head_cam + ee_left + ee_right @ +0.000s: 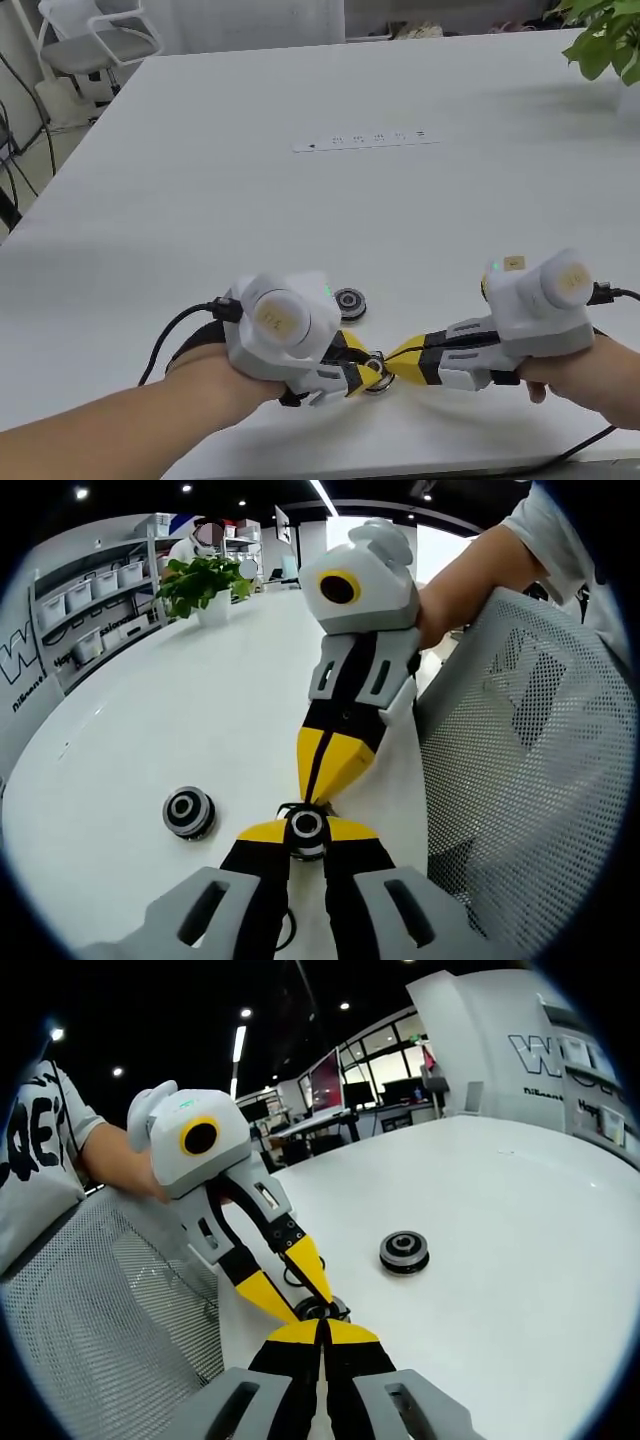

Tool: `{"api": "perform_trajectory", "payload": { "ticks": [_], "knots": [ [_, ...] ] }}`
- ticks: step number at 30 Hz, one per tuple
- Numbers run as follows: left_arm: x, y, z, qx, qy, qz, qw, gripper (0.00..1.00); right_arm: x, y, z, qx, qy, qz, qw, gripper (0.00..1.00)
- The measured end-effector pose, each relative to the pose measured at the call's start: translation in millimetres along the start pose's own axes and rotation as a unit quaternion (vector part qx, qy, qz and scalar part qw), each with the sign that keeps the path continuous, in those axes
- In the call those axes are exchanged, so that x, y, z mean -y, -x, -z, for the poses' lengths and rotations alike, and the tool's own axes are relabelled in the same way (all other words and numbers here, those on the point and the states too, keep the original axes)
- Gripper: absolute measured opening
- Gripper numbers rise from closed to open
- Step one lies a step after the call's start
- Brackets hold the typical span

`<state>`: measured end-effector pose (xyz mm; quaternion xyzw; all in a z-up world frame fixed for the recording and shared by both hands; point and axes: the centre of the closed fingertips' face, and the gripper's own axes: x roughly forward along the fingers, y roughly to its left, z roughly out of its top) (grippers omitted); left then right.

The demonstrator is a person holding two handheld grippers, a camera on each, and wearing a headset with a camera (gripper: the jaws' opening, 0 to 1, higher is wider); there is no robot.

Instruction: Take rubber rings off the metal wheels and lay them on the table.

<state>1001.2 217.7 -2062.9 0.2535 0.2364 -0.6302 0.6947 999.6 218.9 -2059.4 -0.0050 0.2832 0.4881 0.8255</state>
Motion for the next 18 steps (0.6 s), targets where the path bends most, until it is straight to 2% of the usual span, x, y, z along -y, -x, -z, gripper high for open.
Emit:
{"api": "perform_trajectory", "payload": {
  "ticks": [10,14,18],
  "knots": [
    [-0.2,0.2,0.0,0.001,0.000,0.000,1.0000,0.07,-4.1,-2.7,-2.6,0.001,0.006,-0.006,1.0000,0.00],
    [-0.2,0.1,-0.2,0.001,0.000,0.000,1.0000,0.07,-8.5,-3.4,-7.6,0.014,0.002,-0.017,0.9998,0.00],
    [-0.2,0.0,-0.3,0.003,0.001,0.000,1.0000,0.07,-3.0,-3.1,-4.1,0.009,0.002,-0.008,0.9999,0.00]
  ]
}}
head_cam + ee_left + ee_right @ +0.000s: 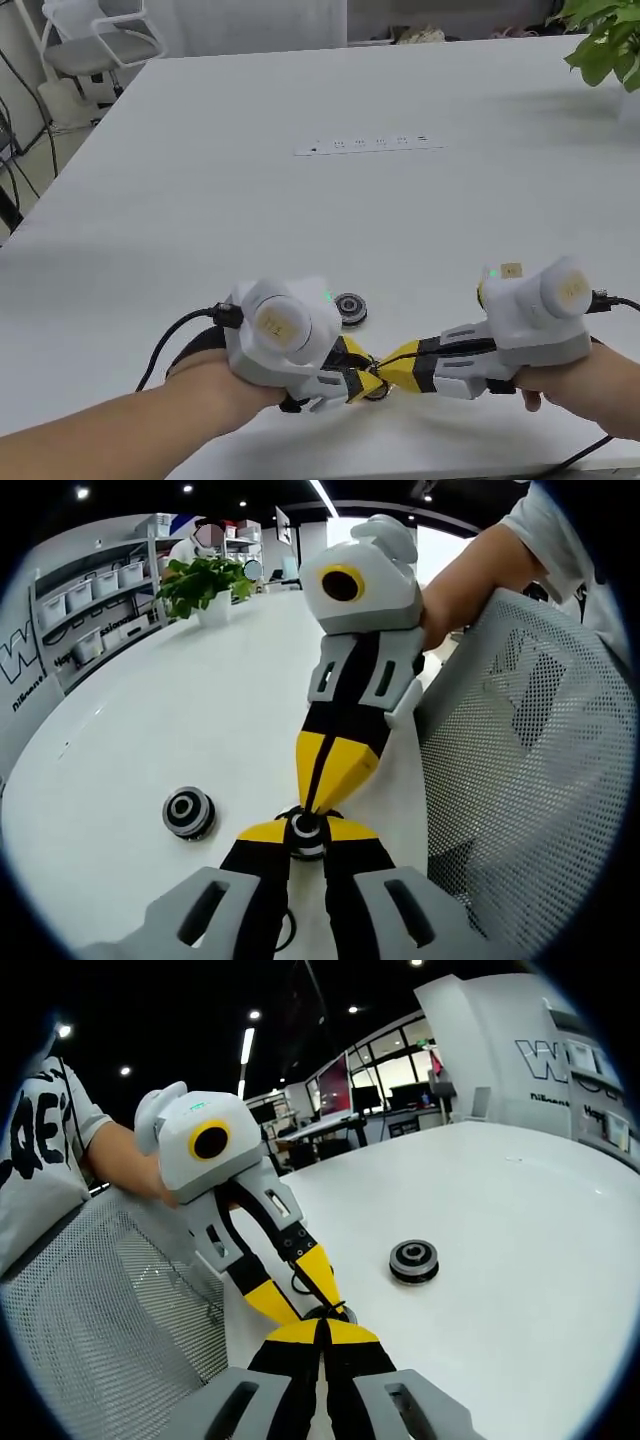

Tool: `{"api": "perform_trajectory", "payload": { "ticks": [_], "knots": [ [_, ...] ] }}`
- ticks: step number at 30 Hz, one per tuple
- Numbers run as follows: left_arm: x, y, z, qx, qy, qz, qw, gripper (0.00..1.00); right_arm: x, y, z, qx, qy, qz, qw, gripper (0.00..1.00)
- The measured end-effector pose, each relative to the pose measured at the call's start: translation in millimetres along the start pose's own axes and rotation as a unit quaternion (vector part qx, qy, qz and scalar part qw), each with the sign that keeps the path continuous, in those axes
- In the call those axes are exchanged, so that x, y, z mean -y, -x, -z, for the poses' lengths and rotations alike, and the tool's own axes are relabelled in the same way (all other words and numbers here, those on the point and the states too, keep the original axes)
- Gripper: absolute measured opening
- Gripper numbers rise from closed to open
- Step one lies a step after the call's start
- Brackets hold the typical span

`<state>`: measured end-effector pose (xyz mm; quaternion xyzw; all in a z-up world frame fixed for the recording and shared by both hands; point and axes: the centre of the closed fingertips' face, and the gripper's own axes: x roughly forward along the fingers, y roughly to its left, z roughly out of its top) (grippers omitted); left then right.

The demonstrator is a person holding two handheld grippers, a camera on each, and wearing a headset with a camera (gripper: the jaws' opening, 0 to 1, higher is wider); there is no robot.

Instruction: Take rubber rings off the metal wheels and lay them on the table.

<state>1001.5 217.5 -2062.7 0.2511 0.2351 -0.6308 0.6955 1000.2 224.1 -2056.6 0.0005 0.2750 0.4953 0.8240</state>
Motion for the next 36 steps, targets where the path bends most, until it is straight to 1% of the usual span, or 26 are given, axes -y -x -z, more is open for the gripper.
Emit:
{"api": "perform_trajectory", "payload": {
  "ticks": [3,9,17,19,21,23,31,36],
  "knots": [
    [0.1,0.1,-0.2,0.001,0.001,-0.001,1.0000,0.07,3.2,1.9,0.9,0.003,-0.004,0.008,1.0000,0.00],
    [0.1,-0.1,-0.9,0.006,0.004,0.001,1.0000,0.07,5.7,2.4,2.3,0.001,-0.006,0.010,0.9999,0.00],
    [0.1,-0.9,-1.6,0.004,0.012,0.008,0.9999,0.08,9.3,4.7,3.0,0.003,-0.009,0.016,0.9998,0.00],
    [0.2,-1.0,-1.9,0.002,0.011,0.010,0.9999,0.09,9.7,5.3,2.9,0.004,-0.010,0.017,0.9998,0.00],
    [0.9,-1.0,-2.5,0.000,0.009,0.013,0.9999,0.12,9.7,5.6,2.9,0.004,-0.010,0.017,0.9998,0.00],
    [1.7,-0.1,-3.3,-0.002,0.004,0.014,0.9999,0.12,9.8,6.1,2.4,0.006,-0.010,0.017,0.9998,0.00],
    [4.6,11.6,-11.2,0.006,0.009,0.025,0.9996,0.19,9.3,7.4,-0.4,0.011,-0.012,0.018,0.9997,0.00],
    [5.8,21.0,-16.2,0.012,0.005,0.025,0.9996,0.24,8.4,8.6,-1.8,0.013,-0.013,0.017,0.9997,0.00]
  ]
}}
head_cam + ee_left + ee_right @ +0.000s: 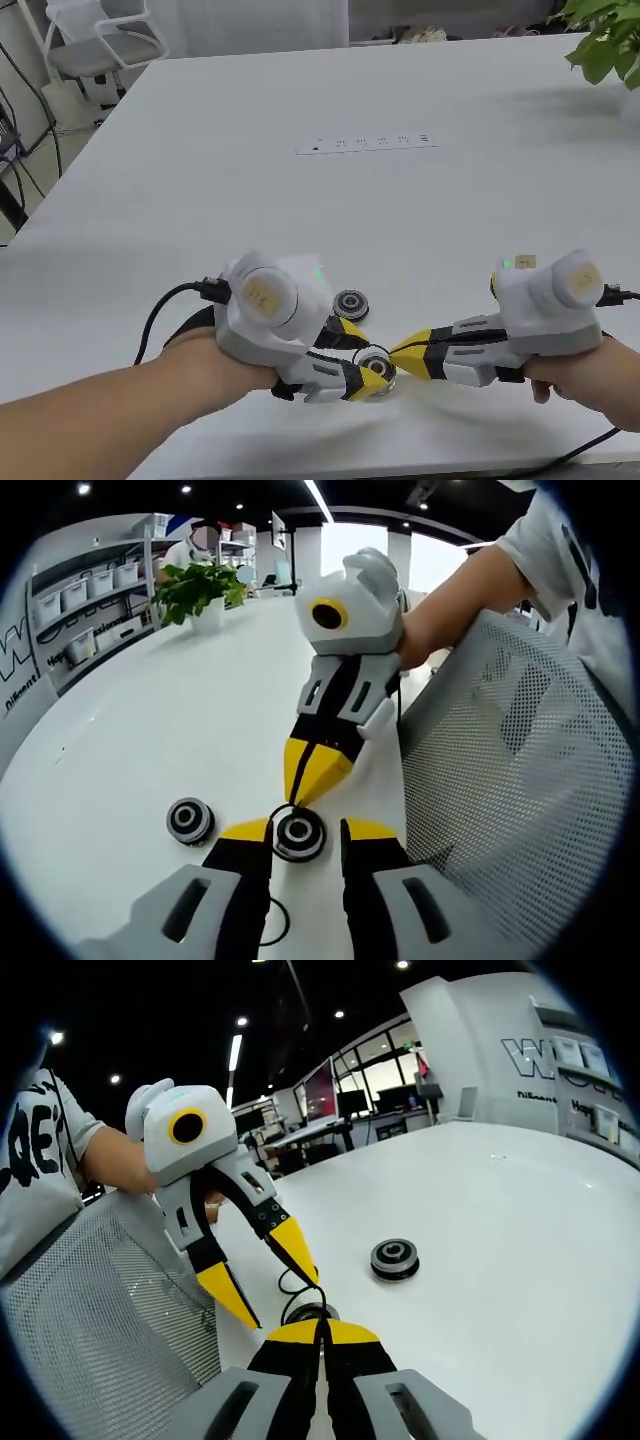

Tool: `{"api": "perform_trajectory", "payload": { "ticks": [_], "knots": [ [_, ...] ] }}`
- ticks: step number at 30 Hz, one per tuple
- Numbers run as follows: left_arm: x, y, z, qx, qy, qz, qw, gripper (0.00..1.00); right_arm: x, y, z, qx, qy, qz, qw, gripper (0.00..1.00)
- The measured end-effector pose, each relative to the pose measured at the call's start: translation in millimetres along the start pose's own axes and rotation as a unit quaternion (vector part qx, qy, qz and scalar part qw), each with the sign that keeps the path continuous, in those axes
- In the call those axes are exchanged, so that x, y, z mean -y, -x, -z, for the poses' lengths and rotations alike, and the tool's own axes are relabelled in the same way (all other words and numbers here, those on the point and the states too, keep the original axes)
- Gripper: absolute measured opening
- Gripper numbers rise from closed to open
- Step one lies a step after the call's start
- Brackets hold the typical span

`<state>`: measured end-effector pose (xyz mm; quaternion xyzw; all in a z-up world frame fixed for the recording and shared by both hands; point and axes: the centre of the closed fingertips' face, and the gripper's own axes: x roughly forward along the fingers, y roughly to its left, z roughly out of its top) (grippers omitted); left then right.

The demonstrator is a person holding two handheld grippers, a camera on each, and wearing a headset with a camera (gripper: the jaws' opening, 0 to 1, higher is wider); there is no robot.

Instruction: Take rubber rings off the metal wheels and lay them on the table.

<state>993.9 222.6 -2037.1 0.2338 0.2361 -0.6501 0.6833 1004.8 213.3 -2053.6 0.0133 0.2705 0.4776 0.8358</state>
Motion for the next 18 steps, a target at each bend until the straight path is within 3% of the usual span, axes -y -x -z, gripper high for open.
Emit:
{"api": "perform_trajectory", "payload": {
  "ticks": [7,12,18],
  "knots": [
    [3.5,13.7,-5.0,0.010,0.004,-0.001,0.9999,0.32,-0.9,1.7,-1.0,0.001,0.000,0.000,1.0000,0.00],
    [-0.4,25.0,-8.9,0.023,0.015,-0.011,0.9996,0.36,-2.5,1.7,-2.3,0.000,0.002,-0.003,1.0000,0.00],
    [-1.5,41.4,-7.1,0.024,0.014,-0.016,0.9995,0.46,-4.4,4.1,-4.5,0.001,0.005,-0.004,1.0000,0.00]
  ]
}}
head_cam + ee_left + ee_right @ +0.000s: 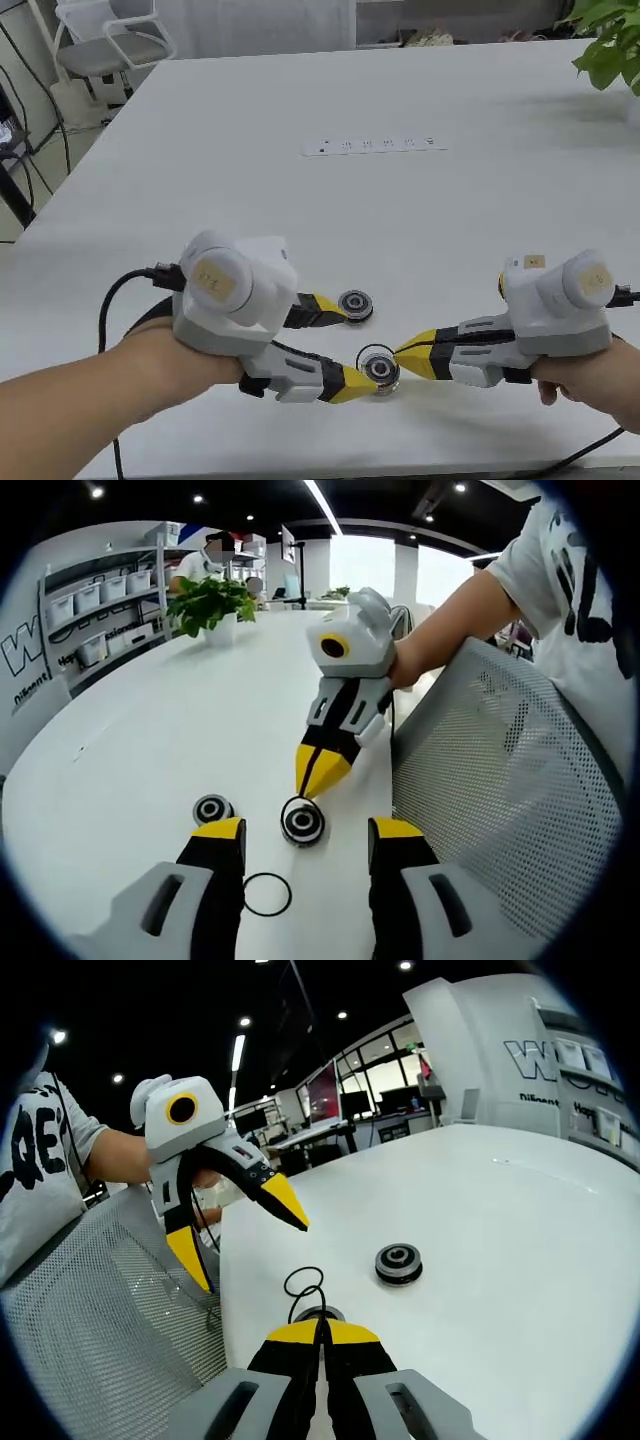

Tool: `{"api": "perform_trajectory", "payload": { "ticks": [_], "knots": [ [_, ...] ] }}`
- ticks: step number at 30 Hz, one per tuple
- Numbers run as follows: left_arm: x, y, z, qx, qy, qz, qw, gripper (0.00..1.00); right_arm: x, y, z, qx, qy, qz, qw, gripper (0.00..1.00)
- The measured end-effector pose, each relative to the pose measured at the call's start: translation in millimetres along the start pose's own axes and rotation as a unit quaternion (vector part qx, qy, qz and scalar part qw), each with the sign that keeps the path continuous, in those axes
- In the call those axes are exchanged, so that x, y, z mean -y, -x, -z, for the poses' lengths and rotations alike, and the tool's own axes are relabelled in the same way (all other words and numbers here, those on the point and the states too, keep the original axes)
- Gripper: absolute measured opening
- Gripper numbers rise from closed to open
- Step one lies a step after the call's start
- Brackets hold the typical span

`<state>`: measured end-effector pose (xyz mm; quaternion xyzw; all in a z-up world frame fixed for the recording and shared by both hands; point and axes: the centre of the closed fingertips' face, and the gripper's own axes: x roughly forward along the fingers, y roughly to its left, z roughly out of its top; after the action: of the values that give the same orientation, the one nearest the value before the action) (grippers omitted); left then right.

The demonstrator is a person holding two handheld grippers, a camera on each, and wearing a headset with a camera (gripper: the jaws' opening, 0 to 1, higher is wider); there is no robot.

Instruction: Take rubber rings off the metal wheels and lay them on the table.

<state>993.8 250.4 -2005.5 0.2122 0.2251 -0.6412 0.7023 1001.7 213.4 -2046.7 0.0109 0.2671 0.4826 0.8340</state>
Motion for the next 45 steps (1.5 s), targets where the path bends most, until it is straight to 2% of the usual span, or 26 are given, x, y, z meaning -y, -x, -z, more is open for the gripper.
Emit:
{"api": "perform_trajectory", "payload": {
  "ticks": [7,19,26,35,45],
  "knots": [
    [-0.5,21.3,2.7,0.014,0.009,-0.012,0.9998,0.54,-2.5,1.8,-7.1,0.004,-0.002,-0.002,1.0000,0.00],
    [-8.3,52.9,18.5,0.028,0.035,-0.043,0.9981,0.63,-8.1,-6.5,-19.1,0.005,0.000,-0.018,0.9998,0.00],
    [-11.3,66.5,27.9,0.026,0.040,-0.060,0.9971,0.67,-14.0,-18.3,-26.7,0.002,0.005,-0.030,0.9995,0.00],
    [-14.0,80.0,31.9,0.033,0.053,-0.080,0.9948,0.69,-19.2,-37.4,-33.3,-0.001,0.009,-0.048,0.9988,0.00],
    [-14.9,88.0,37.2,0.035,0.063,-0.093,0.9930,0.69,-25.9,-57.3,-28.2,-0.017,0.013,-0.062,0.9979,0.00]
  ]
}}
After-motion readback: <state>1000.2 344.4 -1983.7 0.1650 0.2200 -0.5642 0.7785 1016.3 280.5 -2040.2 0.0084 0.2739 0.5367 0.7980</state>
